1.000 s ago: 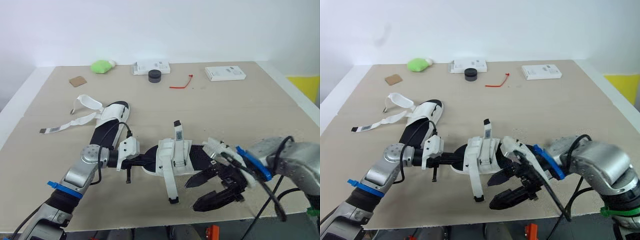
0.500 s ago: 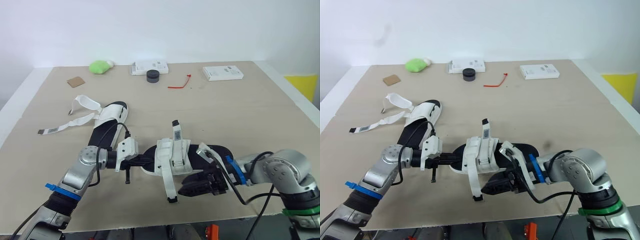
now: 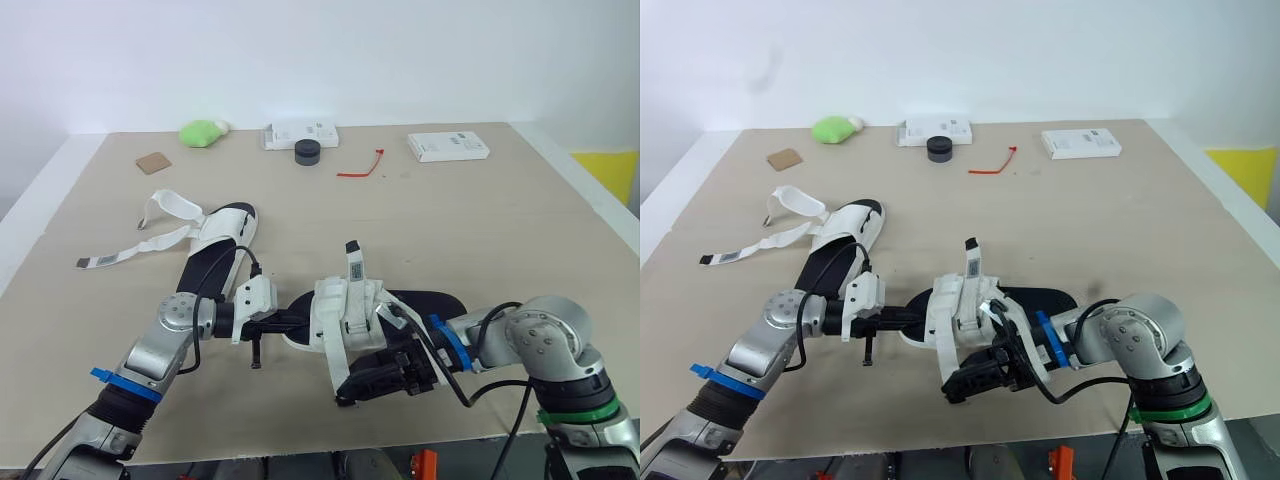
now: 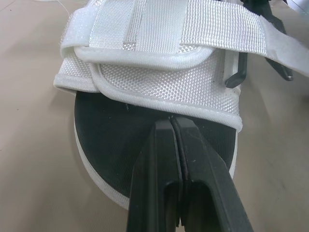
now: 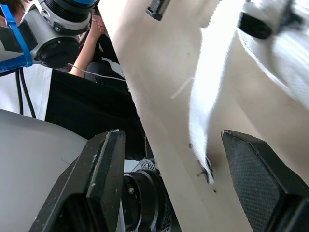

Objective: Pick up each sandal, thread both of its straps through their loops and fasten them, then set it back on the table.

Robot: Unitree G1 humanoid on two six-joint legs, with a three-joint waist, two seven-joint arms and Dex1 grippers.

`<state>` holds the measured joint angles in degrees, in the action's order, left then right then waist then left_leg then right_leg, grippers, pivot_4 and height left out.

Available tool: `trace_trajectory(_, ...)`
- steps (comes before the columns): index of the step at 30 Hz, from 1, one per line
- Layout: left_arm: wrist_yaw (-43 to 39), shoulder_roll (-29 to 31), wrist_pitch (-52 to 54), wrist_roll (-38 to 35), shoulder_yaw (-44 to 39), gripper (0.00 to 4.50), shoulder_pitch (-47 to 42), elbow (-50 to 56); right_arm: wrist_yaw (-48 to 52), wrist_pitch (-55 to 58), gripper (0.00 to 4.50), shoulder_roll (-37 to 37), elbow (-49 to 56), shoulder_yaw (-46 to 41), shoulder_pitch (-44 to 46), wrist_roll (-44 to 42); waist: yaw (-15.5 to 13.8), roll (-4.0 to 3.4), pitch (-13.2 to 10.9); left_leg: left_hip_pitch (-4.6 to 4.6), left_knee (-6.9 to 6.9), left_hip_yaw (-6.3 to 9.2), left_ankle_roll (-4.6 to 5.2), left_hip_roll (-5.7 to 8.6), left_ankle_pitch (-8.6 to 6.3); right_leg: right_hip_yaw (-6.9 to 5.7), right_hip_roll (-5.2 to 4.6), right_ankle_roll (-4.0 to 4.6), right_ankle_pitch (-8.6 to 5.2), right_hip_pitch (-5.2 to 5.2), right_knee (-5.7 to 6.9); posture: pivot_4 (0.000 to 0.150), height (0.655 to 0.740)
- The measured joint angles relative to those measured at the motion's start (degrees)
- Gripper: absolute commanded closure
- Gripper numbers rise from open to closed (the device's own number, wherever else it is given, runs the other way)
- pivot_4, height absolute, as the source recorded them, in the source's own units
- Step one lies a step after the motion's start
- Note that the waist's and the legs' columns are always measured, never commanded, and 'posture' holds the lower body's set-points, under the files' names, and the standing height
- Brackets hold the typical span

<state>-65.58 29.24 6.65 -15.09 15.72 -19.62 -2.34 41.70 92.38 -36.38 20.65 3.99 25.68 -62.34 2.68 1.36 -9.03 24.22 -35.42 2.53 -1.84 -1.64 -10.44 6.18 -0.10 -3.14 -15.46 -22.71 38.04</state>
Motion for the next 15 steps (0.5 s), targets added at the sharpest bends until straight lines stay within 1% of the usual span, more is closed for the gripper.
trace_trajectory(2, -0.02, 0.00, 0.00, 0.00, 0.00, 4.50, -0.04, -0.01, -1.12, 0.01, 1.07, 0.17, -0.08, -0.01, 0.12, -0.67, 0.00, 0.00, 0.00, 0.00, 0.00, 0.00, 0.00, 0.00, 0.00, 0.00, 0.00, 0.00, 0.00, 0.00, 0.00, 0.150, 0.7400)
trace_trajectory(3, -0.02, 0.00, 0.00, 0.00, 0.00, 4.50, -0.05, -0.01, -1.91, 0.03, 1.59, 0.40, -0.11, -0.01, 0.13, -1.19, 0.00, 0.00, 0.00, 0.00, 0.01, 0.00, 0.00, 0.00, 0.00, 0.00, 0.00, -0.02, 0.01, 0.00, 0.00, 0.150, 0.7400)
trace_trajectory(4, -0.02, 0.00, 0.00, 0.00, 0.00, 4.50, -0.09, -0.02, -2.55, 0.05, 1.85, 0.70, -0.12, -0.01, 0.13, -1.66, 0.00, 0.00, 0.00, 0.00, 0.01, 0.01, 0.00, 0.00, 0.00, 0.00, 0.00, -0.02, 0.01, 0.00, 0.00, 0.150, 0.7400)
trace_trajectory(5, -0.03, 0.00, 0.00, 0.00, 0.00, 4.50, -0.10, -0.03, -3.45, 0.06, 2.32, 1.01, -0.12, -0.01, 0.14, -2.05, 0.00, 0.00, 0.00, 0.00, 0.01, 0.01, 0.00, 0.00, 0.00, 0.00, 0.00, -0.03, 0.01, 0.00, 0.00, 0.150, 0.7400)
trace_trajectory(6, -0.04, 0.00, 0.00, 0.00, 0.06, 4.50, -0.15, -0.05, -4.61, 0.07, 2.82, 1.26, -0.12, 0.00, 0.14, -2.46, 0.00, 0.00, 0.00, 0.00, 0.01, 0.00, 0.00, 0.00, 0.00, 0.00, 0.00, -0.03, 0.02, 0.00, 0.00, 0.150, 0.7400)
trace_trajectory(7, -0.04, 0.00, 0.00, 0.00, 0.08, 4.50, -0.18, -0.06, -4.97, 0.07, 3.48, 1.27, -0.12, 0.00, 0.14, -2.61, 0.00, 0.00, 0.00, 0.00, 0.01, 0.00, 0.00, 0.00, 0.00, 0.00, 0.00, -0.03, 0.01, 0.00, 0.00, 0.150, 0.7400)
trace_trajectory(8, -0.04, 0.00, 0.00, 0.00, 0.09, 4.50, -0.22, -0.10, -5.61, 0.08, 3.73, 1.27, -0.12, 0.00, 0.14, -2.71, 0.00, 0.00, 0.00, 0.00, 0.00, 0.00, 0.00, 0.00, 0.00, 0.00, 0.00, -0.03, 0.02, 0.01, 0.00, 0.150, 0.7400)
trace_trajectory(9, -0.04, -0.01, 0.00, 0.00, 0.09, 4.50, -0.28, -0.17, -6.22, 0.08, 4.14, 1.27, -0.16, 0.00, 0.14, -2.78, 0.00, 0.00, 0.00, 0.00, 0.00, 0.00, 0.00, 0.00, 0.00, 0.01, 0.00, -0.02, 0.01, 0.01, 0.00, 0.150, 0.7400)
trace_trajectory(10, -0.04, -0.01, 0.00, 0.00, 0.09, 4.50, -0.32, -0.21, -6.71, 0.09, 4.42, 1.26, -0.16, 0.00, 0.13, -3.02, 0.01, 0.00, 0.00, 0.00, 0.00, 0.00, 0.00, 0.00, 0.00, 0.01, 0.00, 0.00, 0.00, 0.01, 0.00, 0.150, 0.7400)
trace_trajectory(15, -0.08, -0.04, -0.01, 0.00, 0.10, 4.50, -0.43, -0.38, -8.18, 0.11, 4.42, 1.09, -0.15, -0.05, 0.12, -4.92, 0.01, 0.00, 0.00, 0.00, 0.00, 0.00, 0.00, 0.00, 0.00, 0.01, 0.00, 0.00, 0.00, 0.01, 0.00, 0.150, 0.7400)
